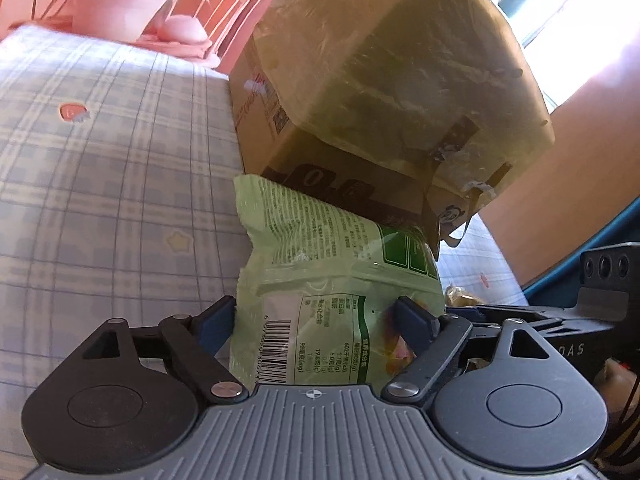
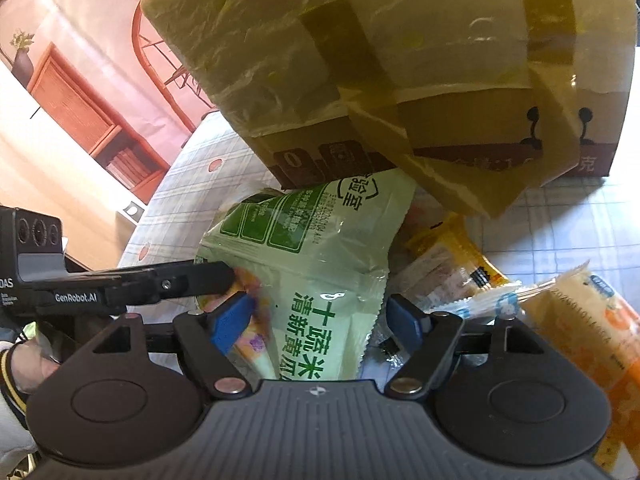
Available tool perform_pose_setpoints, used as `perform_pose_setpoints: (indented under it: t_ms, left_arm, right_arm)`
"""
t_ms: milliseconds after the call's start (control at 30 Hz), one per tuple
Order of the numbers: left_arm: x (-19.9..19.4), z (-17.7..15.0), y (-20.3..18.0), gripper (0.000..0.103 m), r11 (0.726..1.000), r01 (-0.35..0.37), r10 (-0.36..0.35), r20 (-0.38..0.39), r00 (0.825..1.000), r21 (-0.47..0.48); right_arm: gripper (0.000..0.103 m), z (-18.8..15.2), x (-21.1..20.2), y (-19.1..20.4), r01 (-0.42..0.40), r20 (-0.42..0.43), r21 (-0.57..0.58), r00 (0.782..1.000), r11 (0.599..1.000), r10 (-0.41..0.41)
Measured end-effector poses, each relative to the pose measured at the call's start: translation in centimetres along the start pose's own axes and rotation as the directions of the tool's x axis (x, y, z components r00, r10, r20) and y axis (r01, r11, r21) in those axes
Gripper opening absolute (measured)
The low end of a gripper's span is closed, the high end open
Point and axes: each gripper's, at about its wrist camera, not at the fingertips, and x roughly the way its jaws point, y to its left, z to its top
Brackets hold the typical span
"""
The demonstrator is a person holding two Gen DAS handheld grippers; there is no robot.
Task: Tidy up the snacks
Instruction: 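Close the left tool on the light green bag while the right tool grips it too, then lift the light green bag with both tools and carry it over the box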
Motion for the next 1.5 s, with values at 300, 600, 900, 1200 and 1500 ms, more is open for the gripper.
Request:
perform_pose_setpoints:
  t_ms: [300, 600, 900, 1200, 1500]
  left_arm:
    - [0.2, -0.5, 0.2, 0.076, 0.996, 0.059, -0.058, 0.015, 0.998, -0.069]
    - [-2.2, 0.0, -1.7, 0.074, 0.998, 0.044, -0.042, 0.050, 0.998, -0.034]
    - [-5.4, 0.8, -4.8, 0.074, 1.000, 0.009, -0.010, 0.099, 0.995, 0.018]
    - [-8.1, 1.5, -7.7, 0.075, 0.997, -0.035, 0.022, 0.162, 0.986, 0.073]
    - [-10.4, 4.0, -11.7, 0.075, 0.986, -0.070, 0.034, 0.230, 0.973, 0.148]
  right_arm:
    - [0.070, -0.1, -0.2, 0.0, -0.005, 0.010, 0.000, 1.000, 1.000, 0.005]
    - [0.068, -0.1, -1.9, 0.7, -0.040, 0.056, -0.017, 0.998, 0.999, 0.041]
    - [0.068, -0.1, -5.3, 1.7, -0.085, 0.136, -0.055, 0.986, 0.995, 0.092]
    - [0.068, 0.2, -8.6, 2.8, -0.128, 0.211, -0.103, 0.966, 0.986, 0.148]
    - [0.068, 2.2, -12.1, 3.6, -0.161, 0.292, -0.147, 0.936, 0.976, 0.198]
